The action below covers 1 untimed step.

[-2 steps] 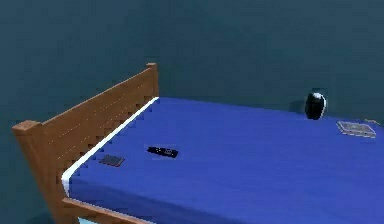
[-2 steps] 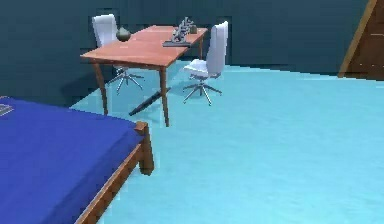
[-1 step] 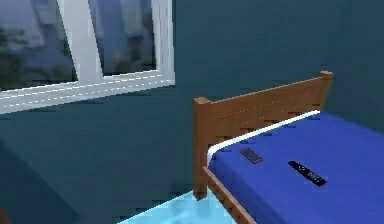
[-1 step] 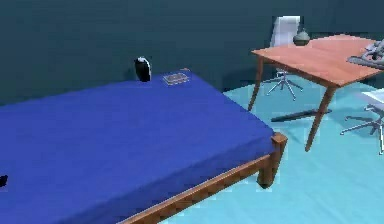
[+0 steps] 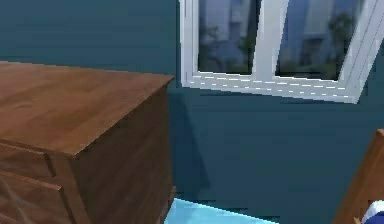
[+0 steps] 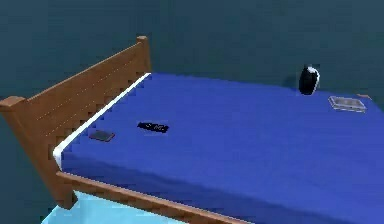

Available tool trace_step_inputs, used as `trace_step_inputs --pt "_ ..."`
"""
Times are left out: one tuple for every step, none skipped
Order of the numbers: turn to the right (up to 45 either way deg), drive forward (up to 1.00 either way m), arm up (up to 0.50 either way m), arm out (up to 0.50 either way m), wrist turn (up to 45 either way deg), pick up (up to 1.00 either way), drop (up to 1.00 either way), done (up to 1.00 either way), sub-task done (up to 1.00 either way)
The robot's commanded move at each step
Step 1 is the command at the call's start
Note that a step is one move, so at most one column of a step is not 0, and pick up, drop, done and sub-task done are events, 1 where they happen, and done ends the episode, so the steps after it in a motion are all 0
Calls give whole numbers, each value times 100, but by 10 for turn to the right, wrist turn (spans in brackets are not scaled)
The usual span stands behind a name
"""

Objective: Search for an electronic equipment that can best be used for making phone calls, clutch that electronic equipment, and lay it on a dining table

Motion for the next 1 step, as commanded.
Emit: trace_step_inputs --pt "-240 0 0 0 0 0 0 0 0"
